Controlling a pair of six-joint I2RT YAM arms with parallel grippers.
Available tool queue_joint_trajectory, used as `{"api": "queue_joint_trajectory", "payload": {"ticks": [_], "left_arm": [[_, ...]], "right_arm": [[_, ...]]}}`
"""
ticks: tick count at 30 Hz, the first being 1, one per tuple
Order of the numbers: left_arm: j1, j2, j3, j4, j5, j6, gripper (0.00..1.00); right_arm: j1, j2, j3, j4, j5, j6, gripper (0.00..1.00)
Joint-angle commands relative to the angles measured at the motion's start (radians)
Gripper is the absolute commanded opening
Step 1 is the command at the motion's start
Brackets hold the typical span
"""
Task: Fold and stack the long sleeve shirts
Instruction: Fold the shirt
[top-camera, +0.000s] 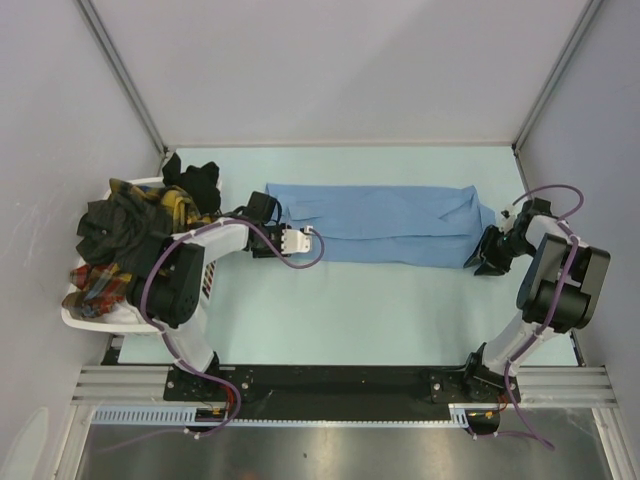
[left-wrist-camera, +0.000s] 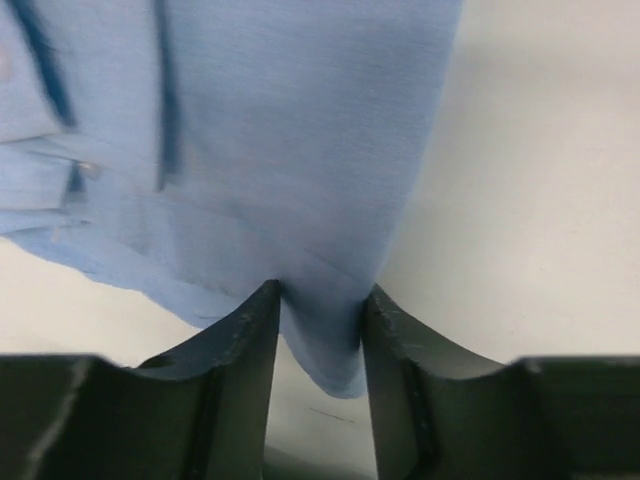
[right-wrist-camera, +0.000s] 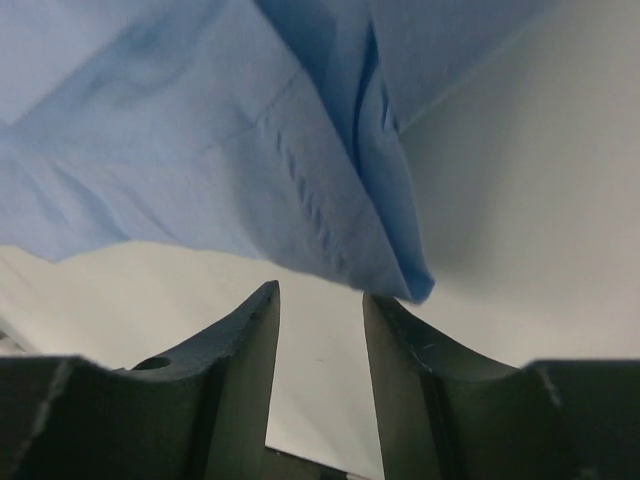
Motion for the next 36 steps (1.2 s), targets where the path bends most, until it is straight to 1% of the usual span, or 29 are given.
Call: {"api": "queue_joint_trajectory", "payload": {"ticks": [1, 3, 4, 6, 7, 8, 9, 10, 13, 18, 21, 24, 25, 27, 28, 29, 30, 31, 34, 36], "left_arm": [[0.001, 0.0, -0.029, -0.085, 0.03, 0.025, 0.37], [-0.001, -0.024, -0.044, -0.1, 0.037, 0.028, 0.33], [0.001, -0.029, -0.058, -0.102, 0.038, 0.026, 0.32], [-0.001, -0.041, -0.067, -0.11, 0.049, 0.017, 0.26], [-0.001, -0.043, -0.07, -0.116, 0.047, 0.003, 0.22], [-0.002, -0.041, -0.07, -0.119, 0.047, -0.004, 0.19], [-0.002, -0.044, -0.072, -0.129, 0.049, -0.012, 0.17], [-0.002, -0.046, -0.075, -0.136, 0.046, -0.026, 0.11], [-0.002, -0.072, -0.096, -0.165, 0.052, -0.04, 0.0], [-0.033, -0.138, -0.125, -0.261, 0.107, -0.089, 0.0], [-0.103, -0.19, -0.15, -0.297, 0.141, -0.148, 0.0], [-0.203, -0.221, -0.162, -0.326, 0.181, -0.246, 0.0], [-0.269, -0.221, -0.158, -0.337, 0.194, -0.304, 0.0], [-0.344, -0.21, -0.152, -0.358, 0.23, -0.36, 0.0], [-0.425, -0.202, -0.139, -0.361, 0.236, -0.413, 0.0], [-0.464, -0.19, -0.132, -0.36, 0.236, -0.441, 0.0], [-0.532, -0.155, -0.118, -0.36, 0.245, -0.467, 0.0], [-0.561, -0.139, -0.089, -0.36, 0.254, -0.51, 0.0], [-0.636, -0.058, -0.014, -0.35, 0.29, -0.559, 0.0], [-0.659, -0.006, 0.029, -0.361, 0.302, -0.578, 0.08]], "right_arm": [[-0.012, 0.048, 0.07, 0.125, -0.034, 0.067, 0.42], [-0.012, 0.088, 0.1, 0.138, -0.048, 0.074, 0.36], [-0.011, 0.1, 0.11, 0.15, -0.057, 0.072, 0.29], [-0.006, 0.137, 0.133, 0.159, -0.058, 0.066, 0.17], [0.001, 0.148, 0.142, 0.165, -0.049, 0.061, 0.04], [0.005, 0.163, 0.154, 0.164, -0.04, 0.06, 0.0], [0.008, 0.177, 0.18, 0.165, -0.035, 0.052, 0.0], [0.014, 0.204, 0.197, 0.167, -0.02, 0.051, 0.0], [0.028, 0.264, 0.278, 0.17, 0.009, 0.025, 0.0], [0.08, 0.359, 0.404, 0.165, 0.037, -0.021, 0.0], [0.087, 0.404, 0.462, 0.153, 0.049, -0.034, 0.0], [0.068, 0.444, 0.505, 0.147, 0.044, -0.081, 0.0], [0.06, 0.457, 0.53, 0.138, 0.046, -0.092, 0.0], [0.052, 0.52, 0.632, 0.124, 0.043, -0.135, 0.0], [0.052, 0.539, 0.669, 0.109, 0.04, -0.147, 0.0], [0.052, 0.562, 0.712, 0.104, 0.025, -0.159, 0.0], [0.052, 0.579, 0.776, 0.103, 0.006, -0.164, 0.0], [0.057, 0.615, 0.812, 0.11, -0.023, -0.16, 0.0], [0.092, 0.695, 0.932, 0.112, -0.054, -0.158, 0.0], [0.113, 0.718, 0.976, 0.11, -0.063, -0.16, 0.0]]}}
